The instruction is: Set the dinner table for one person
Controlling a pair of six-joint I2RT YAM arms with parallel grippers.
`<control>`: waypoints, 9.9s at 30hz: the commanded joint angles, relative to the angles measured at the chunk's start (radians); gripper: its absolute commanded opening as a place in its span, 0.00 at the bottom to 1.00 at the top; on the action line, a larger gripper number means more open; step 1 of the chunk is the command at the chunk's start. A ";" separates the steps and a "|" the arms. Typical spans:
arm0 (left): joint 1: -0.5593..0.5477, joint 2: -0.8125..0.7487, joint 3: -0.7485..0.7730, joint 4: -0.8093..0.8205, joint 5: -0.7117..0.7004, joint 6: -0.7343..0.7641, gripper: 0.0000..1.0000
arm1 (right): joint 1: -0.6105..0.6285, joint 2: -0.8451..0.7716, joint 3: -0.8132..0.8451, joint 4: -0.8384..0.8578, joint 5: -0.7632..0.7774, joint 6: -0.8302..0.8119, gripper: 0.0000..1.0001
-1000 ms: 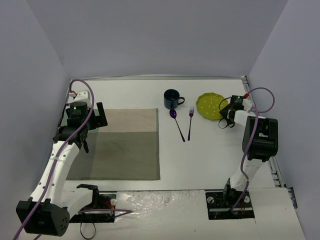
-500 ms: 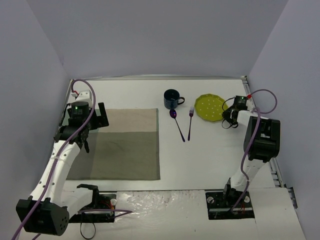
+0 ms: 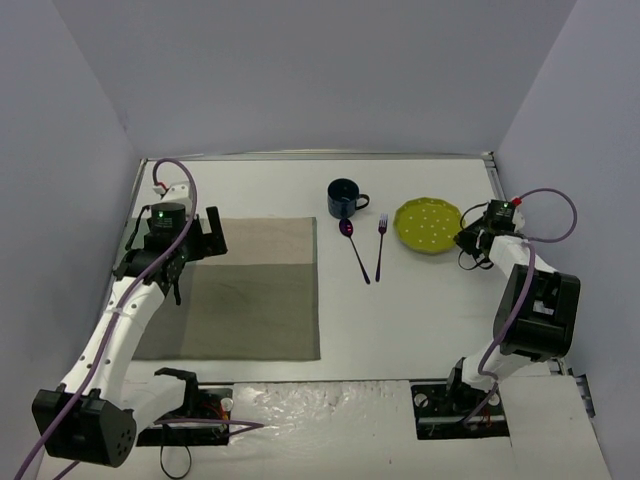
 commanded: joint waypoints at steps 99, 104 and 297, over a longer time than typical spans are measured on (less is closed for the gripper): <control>-0.309 0.474 0.296 0.229 0.226 -0.124 0.00 | 0.550 -0.168 -0.012 0.281 -0.323 0.029 0.00; -0.279 0.429 0.259 0.225 0.293 -0.120 0.00 | 0.583 -0.133 -0.004 0.274 -0.308 -0.003 0.03; 0.185 -0.067 -0.047 -0.030 0.020 0.081 0.97 | 0.592 0.259 0.603 0.107 -0.283 -1.134 0.00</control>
